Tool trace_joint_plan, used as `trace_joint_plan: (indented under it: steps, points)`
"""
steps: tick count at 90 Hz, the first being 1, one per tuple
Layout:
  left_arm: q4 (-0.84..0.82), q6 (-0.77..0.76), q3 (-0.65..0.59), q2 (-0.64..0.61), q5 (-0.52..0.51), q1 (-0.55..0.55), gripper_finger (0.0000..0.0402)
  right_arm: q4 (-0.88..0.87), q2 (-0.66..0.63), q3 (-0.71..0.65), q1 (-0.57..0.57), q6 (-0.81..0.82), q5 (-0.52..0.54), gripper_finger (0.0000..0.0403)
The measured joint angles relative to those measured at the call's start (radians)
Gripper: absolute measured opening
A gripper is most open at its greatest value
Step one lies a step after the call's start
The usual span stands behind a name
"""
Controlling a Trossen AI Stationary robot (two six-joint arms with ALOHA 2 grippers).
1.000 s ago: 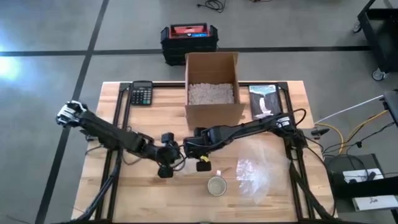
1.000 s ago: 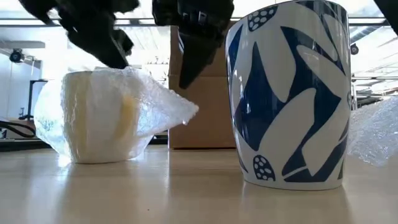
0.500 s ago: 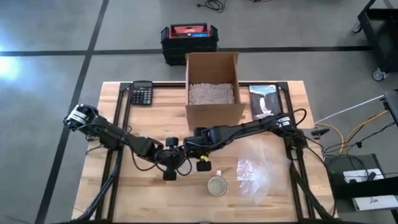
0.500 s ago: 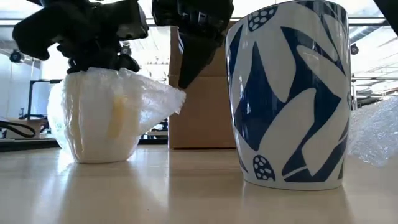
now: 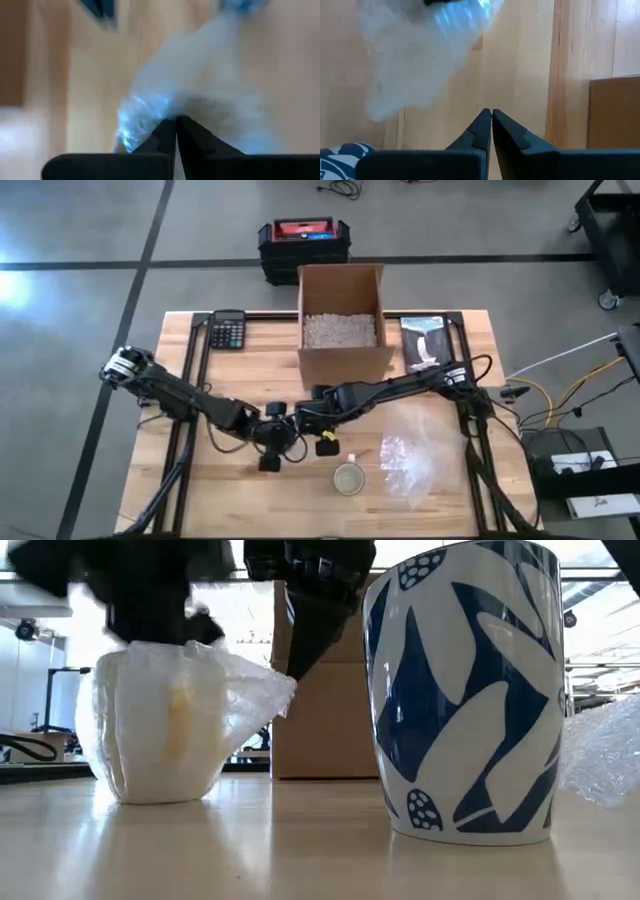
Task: Wrap mug
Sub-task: Wrap the yellow mug in bubble wrap, then put the yellow wrapped mug into the brown cardboard box
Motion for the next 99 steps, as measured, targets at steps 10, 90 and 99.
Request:
trace_joint_plan:
  steps: [10, 90, 99]
  points:
    - [-0.083, -0.014, -0.003, -0.103, -0.005, -0.005, 0.0000, -0.006, 0.000, 0.031, 0.002, 0.000, 0.000, 0.0002]
    - [-0.032, -0.331, -0.355, -0.492, 0.004, -0.126, 0.0000, 0.466, 0.049, 0.129, 0.125, -0.091, -0.083, 0.0179]
    - [-0.033, -0.330, -0.355, -0.499, 0.001, -0.126, 0.0000, 0.476, 0.052, 0.144, 0.126, -0.099, -0.054, 0.0225]
